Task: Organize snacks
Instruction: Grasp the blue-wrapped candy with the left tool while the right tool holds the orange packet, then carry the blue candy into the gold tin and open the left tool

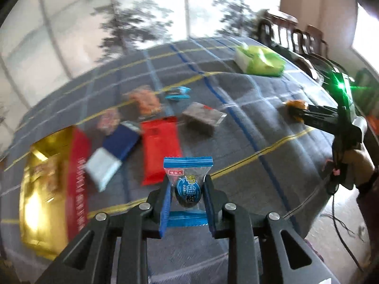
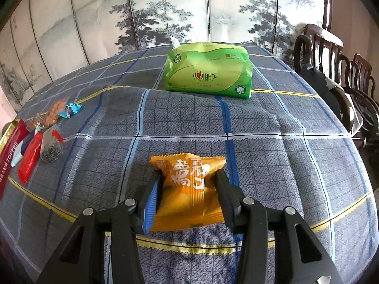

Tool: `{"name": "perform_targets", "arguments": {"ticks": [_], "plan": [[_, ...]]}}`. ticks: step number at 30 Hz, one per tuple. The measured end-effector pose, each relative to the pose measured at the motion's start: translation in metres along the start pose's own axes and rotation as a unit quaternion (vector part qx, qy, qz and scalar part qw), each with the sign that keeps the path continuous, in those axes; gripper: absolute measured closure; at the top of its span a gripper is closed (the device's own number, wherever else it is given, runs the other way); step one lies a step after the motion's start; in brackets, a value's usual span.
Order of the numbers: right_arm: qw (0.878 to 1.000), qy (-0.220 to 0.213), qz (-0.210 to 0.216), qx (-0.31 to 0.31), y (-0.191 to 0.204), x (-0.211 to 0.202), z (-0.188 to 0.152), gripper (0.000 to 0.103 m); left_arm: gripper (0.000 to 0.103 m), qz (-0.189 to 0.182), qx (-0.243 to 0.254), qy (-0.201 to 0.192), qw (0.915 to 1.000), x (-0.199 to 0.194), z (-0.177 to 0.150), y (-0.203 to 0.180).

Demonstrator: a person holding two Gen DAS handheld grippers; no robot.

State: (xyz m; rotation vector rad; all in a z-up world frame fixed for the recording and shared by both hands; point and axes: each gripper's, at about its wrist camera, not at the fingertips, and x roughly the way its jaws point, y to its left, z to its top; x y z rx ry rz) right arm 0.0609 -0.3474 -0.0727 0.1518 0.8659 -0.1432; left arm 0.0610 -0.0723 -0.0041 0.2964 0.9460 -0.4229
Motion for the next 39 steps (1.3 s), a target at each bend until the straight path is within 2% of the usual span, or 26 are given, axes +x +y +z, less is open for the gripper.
{"name": "perform_targets", "arguments": {"ticks": [10, 24, 39], "plan": [[1.0, 0.003, -0.014, -0.011, 0.004, 0.0, 0.001, 0.059, 0.077, 0.05, -0.026, -0.015, 0.9983, -0.033, -0.032, 0.025], [1.0, 0.004, -0.021, -0.017, 0.007, 0.0, 0.0, 0.058, 0.077, 0.088, -0.084, -0.021, 0.9923, -0.051, -0.061, 0.064], [1.0, 0.004, -0.025, -0.018, 0.008, 0.0, 0.0, 0.058, 0.075, 0.166, -0.121, -0.041, 0.9778, -0.059, -0.067, 0.122]]}}
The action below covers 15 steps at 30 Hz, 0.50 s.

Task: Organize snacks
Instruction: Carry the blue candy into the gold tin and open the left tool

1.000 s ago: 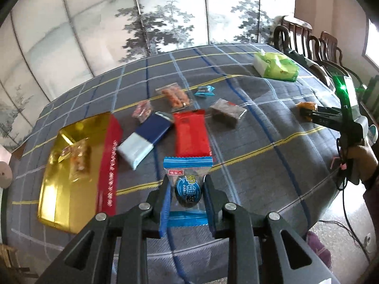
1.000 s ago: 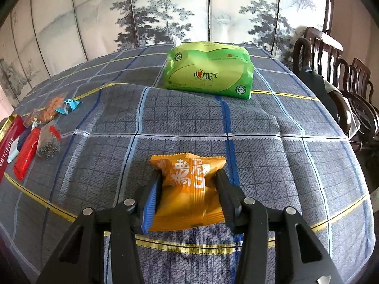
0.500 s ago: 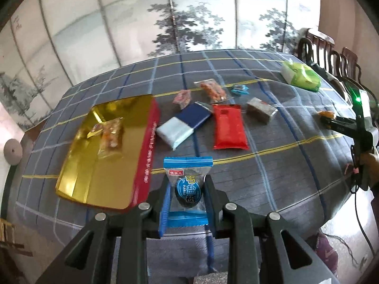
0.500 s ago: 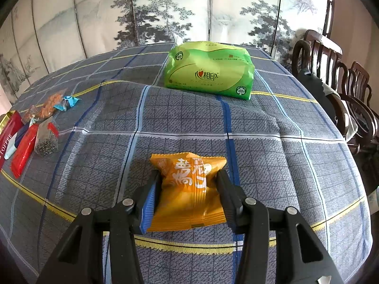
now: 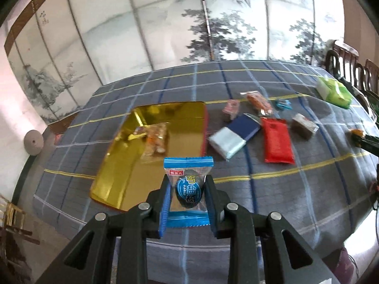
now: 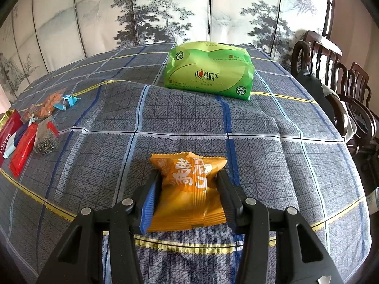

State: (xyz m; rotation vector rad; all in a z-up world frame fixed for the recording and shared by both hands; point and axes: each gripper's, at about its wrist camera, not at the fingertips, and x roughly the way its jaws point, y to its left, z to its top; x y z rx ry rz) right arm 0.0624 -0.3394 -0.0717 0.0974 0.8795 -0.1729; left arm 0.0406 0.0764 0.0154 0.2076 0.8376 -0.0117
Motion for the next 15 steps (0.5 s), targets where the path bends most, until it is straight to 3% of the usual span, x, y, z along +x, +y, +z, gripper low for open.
{"name": "perform_targets", "arguments": {"ticks": [10, 15], "plan": [[1.0, 0.0, 0.0, 0.0, 0.001, 0.0, 0.0, 0.058, 0.075, 0.026, -0.044, -0.026, 0.9983, 0.023, 0.011, 0.049], [1.0, 0.0, -0.001, 0.0, 0.001, 0.0, 0.0, 0.058, 0.075, 0.025, -0.028, -0.027, 0.9989, 0.039, 0.017, 0.061]]}}
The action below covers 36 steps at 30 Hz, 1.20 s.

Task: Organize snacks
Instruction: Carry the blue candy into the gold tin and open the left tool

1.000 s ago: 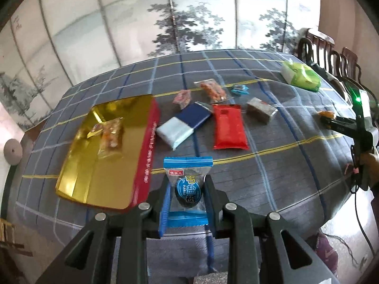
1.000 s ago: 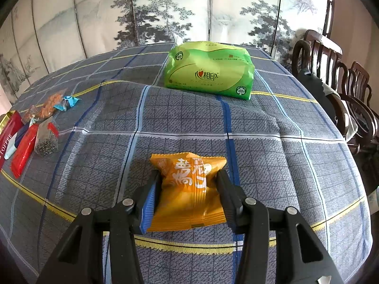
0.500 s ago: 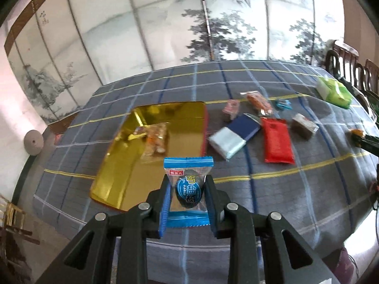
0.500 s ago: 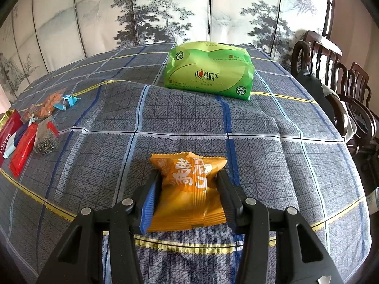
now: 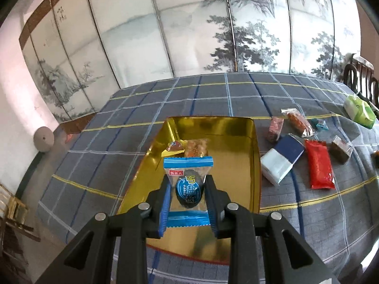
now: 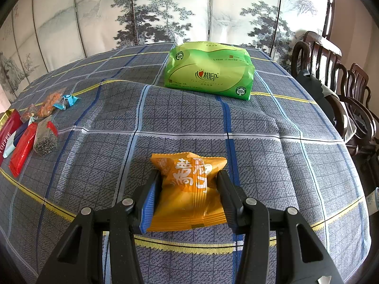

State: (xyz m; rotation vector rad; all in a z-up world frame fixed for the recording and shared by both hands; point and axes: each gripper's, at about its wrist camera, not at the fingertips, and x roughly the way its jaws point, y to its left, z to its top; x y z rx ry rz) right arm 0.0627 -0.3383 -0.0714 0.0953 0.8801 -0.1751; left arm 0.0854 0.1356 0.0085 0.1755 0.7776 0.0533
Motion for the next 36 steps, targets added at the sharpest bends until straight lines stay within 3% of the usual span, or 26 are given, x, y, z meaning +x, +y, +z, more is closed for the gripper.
{"name": "perform_targets", "arguments": {"ticks": [7, 15, 36], "plan": [[1.0, 0.0, -0.001, 0.0, 0.0, 0.0, 0.0, 0.057, 0.074, 0.006, -0.01, 0.028, 0.9995, 0.028, 0.001, 0.013], [1.0, 0.0, -0.002, -0.001, 0.0, 0.0, 0.001, 0.057, 0.075, 0.026, 0.001, 0.025, 0.9993, 0.044, -0.003, 0.02], [1.0, 0.0, -0.007, 0.001, 0.0, 0.001, 0.0, 0.057, 0.074, 0.026, 0.011, 0.029, 0.9992, 0.076, -0.009, 0.03]]}}
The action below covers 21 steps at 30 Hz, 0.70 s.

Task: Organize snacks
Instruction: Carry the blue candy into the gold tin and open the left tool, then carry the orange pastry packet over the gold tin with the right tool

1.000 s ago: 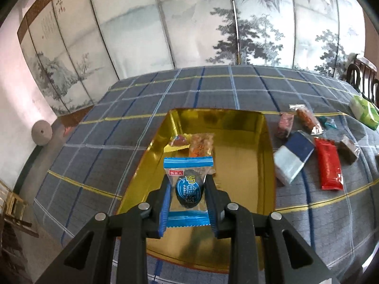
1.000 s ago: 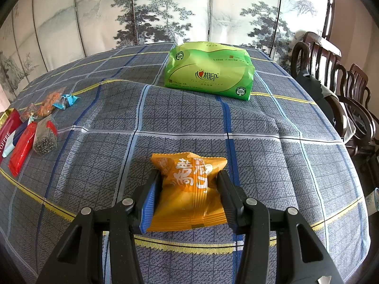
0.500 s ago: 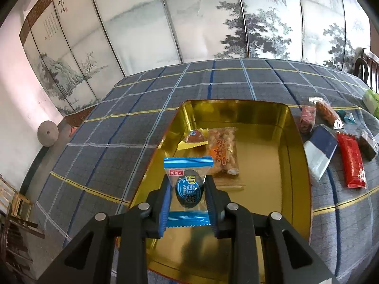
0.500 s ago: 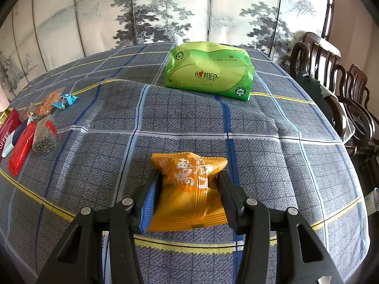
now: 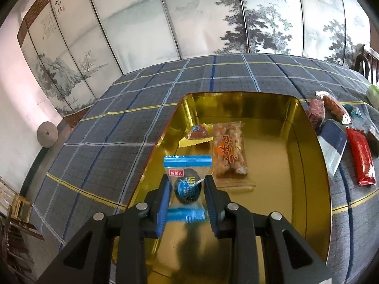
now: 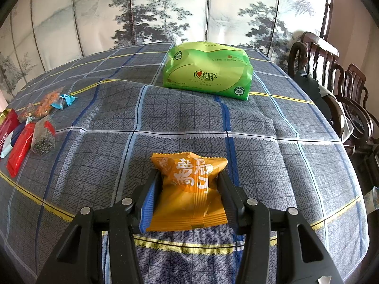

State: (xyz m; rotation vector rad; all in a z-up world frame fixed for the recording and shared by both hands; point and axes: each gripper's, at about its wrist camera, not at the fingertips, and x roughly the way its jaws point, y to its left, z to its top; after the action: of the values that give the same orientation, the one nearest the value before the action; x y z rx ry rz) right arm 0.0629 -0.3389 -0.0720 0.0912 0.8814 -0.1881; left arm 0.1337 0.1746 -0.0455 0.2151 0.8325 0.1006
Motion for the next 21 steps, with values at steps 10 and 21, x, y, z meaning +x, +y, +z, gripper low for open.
{"name": "perform_targets", "arguments": {"ticks": [10, 21], "plan": [[1.0, 0.0, -0.005, 0.003, -0.006, 0.001, 0.0, 0.056, 0.062, 0.008, 0.01, -0.013, 0.9998, 0.004, 0.0, 0.0], [1.0, -0.001, -0.017, 0.016, -0.015, 0.002, 0.002, 0.057, 0.061, 0.001, 0.016, -0.018, 0.9997, -0.001, -0.005, 0.001]]}}
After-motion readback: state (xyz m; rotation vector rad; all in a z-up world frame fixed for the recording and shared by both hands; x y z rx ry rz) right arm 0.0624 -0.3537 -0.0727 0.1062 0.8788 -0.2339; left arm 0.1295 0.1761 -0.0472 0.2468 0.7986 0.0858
